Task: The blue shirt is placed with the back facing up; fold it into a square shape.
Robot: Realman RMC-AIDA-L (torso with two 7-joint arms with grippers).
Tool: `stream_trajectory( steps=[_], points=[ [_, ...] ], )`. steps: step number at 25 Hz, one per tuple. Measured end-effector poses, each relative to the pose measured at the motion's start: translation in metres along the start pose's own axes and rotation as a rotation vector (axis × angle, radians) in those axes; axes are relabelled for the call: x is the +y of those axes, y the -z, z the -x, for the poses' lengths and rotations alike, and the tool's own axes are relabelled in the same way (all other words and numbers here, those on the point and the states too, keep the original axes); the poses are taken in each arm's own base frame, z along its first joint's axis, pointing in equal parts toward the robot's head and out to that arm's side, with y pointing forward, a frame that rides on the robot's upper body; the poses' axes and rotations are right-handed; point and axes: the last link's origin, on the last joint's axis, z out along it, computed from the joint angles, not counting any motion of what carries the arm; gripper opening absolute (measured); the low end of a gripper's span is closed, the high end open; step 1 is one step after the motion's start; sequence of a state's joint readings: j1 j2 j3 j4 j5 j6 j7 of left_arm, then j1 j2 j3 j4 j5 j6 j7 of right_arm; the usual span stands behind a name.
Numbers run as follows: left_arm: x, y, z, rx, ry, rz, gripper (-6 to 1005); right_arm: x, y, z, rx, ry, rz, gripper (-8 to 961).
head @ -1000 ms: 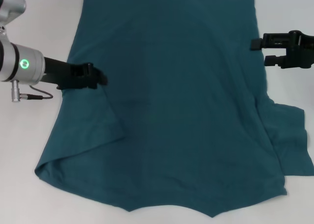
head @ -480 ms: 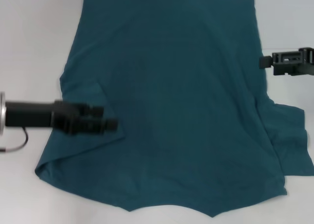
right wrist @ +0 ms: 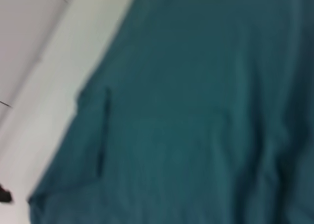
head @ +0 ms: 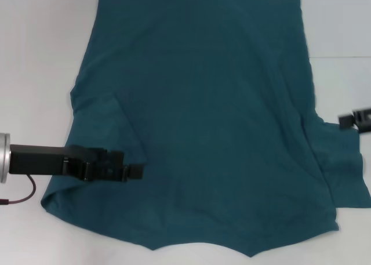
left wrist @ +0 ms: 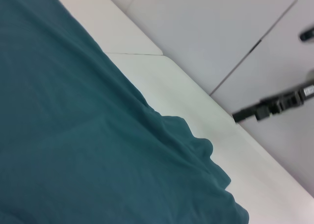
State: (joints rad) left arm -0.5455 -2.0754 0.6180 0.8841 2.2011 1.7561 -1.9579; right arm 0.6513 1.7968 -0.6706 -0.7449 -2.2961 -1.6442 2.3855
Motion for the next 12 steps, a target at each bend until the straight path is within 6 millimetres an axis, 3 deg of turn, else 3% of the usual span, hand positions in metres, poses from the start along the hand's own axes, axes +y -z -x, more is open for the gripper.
stream_trajectory(
  steps=[12],
  points=[
    [-0.005,-0.005,-0.008,0.018,0.036,-0.043,965,-0.044,0.027,-0.028,-0.050,-0.265,-0.169,835]
  ],
)
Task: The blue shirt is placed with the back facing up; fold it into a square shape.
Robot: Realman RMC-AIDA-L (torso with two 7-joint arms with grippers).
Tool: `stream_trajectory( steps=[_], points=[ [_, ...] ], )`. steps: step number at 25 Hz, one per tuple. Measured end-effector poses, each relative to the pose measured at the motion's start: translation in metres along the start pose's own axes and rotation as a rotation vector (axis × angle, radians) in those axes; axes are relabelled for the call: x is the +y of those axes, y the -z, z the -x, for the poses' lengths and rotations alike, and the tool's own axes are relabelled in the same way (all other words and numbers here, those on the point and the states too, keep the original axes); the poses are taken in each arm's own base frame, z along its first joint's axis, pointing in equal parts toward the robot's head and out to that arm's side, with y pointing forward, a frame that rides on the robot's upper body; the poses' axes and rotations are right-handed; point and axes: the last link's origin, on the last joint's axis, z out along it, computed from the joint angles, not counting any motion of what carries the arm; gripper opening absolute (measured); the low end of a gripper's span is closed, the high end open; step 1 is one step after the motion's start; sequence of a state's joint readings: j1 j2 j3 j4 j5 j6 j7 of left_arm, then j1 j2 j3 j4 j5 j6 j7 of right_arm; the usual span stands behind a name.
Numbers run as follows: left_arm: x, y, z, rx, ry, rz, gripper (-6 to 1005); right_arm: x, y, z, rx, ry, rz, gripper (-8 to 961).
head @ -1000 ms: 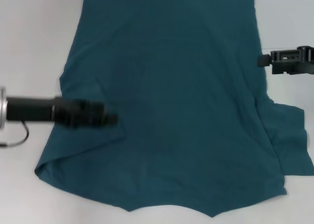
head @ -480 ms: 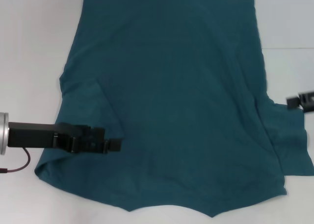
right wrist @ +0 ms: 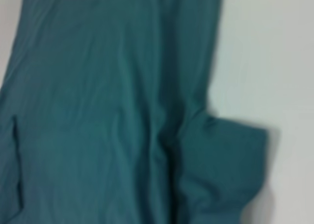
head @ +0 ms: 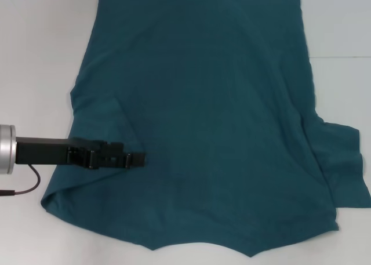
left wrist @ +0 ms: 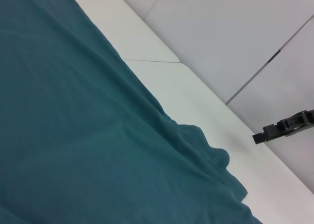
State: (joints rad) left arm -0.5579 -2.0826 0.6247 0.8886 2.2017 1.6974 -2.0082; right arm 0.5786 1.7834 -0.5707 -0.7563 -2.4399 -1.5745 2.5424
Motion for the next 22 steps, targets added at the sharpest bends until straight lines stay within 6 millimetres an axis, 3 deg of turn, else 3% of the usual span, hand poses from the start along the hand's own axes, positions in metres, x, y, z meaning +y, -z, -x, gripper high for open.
stream_trajectory(
  steps=[22],
  points=[
    [-0.003,-0.007,0.000,0.020,0.012,-0.024,966,0.003,-0.053,-0.008,0.003,-0.020,-0.037,831]
  ],
)
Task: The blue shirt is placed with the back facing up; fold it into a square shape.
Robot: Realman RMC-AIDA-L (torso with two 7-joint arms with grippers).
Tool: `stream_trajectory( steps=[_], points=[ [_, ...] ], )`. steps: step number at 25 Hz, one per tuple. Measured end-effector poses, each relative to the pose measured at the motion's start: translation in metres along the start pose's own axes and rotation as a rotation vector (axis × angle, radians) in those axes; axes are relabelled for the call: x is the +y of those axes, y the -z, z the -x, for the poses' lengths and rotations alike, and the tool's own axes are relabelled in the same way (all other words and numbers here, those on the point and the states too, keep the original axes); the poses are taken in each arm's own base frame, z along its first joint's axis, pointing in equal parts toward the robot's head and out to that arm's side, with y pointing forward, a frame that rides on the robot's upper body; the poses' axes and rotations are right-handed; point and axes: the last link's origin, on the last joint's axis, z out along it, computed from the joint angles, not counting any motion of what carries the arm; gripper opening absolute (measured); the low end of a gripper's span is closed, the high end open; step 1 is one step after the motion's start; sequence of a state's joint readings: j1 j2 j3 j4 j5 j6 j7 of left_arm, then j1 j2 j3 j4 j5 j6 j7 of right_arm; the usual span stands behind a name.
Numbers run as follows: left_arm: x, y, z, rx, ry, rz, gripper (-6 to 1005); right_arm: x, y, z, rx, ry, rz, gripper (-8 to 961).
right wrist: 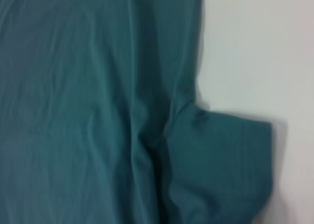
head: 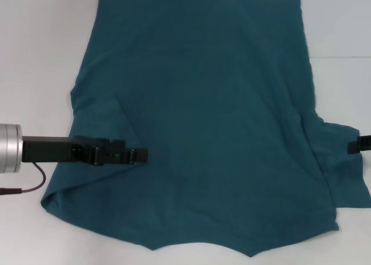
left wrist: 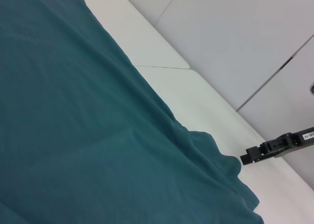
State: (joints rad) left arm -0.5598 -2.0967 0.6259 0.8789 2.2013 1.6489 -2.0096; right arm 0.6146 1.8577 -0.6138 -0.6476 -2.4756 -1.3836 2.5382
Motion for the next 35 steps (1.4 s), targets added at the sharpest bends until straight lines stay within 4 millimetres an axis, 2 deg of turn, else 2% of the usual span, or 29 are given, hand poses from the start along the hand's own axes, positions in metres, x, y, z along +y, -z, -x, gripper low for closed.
stream_trajectory(
  steps=[9,33,35],
  points=[
    [-0.001,0.000,0.000,0.002,-0.001,-0.007,966,0.009,-0.013,0.000,0.013,0.009,0.008,830],
    [-0.002,-0.001,-0.003,0.015,-0.003,-0.015,966,0.016,-0.023,0.000,0.000,0.004,0.022,825],
    [-0.002,0.000,-0.003,0.015,-0.003,-0.015,965,0.016,-0.023,-0.001,0.001,0.004,0.022,732]
  ],
)
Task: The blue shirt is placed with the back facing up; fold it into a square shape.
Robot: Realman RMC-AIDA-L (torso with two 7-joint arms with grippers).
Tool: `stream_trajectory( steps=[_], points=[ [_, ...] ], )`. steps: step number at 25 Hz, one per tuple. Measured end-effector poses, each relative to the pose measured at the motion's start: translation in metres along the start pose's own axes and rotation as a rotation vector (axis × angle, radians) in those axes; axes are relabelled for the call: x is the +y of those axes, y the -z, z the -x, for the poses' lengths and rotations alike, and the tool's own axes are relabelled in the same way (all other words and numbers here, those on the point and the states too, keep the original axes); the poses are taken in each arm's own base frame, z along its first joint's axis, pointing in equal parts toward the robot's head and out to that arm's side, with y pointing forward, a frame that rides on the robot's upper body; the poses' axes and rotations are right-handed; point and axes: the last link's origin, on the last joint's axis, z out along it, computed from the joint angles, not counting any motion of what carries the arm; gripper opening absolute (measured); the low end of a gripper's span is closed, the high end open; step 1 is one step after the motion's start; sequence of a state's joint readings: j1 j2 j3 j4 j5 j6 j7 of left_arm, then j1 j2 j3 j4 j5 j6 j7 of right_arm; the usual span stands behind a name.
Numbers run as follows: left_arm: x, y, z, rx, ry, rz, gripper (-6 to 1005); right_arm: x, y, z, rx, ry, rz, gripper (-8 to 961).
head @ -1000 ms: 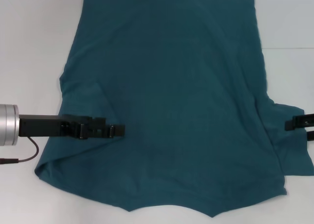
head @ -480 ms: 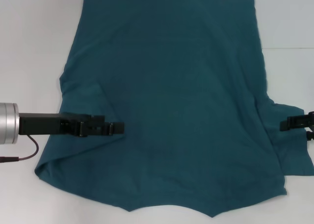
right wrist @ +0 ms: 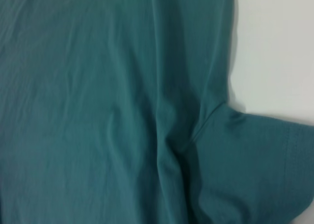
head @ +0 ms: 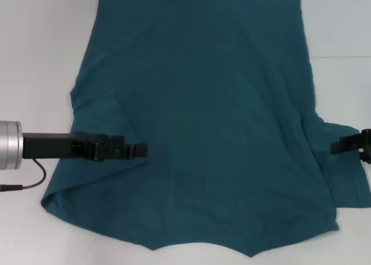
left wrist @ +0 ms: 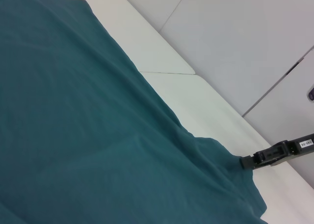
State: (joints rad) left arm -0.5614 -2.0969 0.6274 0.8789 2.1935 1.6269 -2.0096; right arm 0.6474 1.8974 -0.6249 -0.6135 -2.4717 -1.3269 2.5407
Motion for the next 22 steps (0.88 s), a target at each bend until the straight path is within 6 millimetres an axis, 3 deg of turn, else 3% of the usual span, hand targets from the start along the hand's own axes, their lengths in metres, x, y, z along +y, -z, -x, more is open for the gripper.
stream_trajectory(
  steps=[9,20,22],
  points=[
    [0.0001,0.0000,0.0000,0.000,0.000,0.001,966,-0.0018,-0.0003,-0.0004,-0.001,-0.001,-0.009,344],
    [0.0000,0.0006,-0.0007,0.001,-0.003,-0.002,965,-0.0039,0.0039,0.0039,-0.005,0.044,-0.037,135],
    [-0.0001,0.0010,-0.0010,0.003,-0.003,-0.003,965,-0.0040,0.0077,0.0086,-0.017,0.086,-0.051,12]
  ],
)
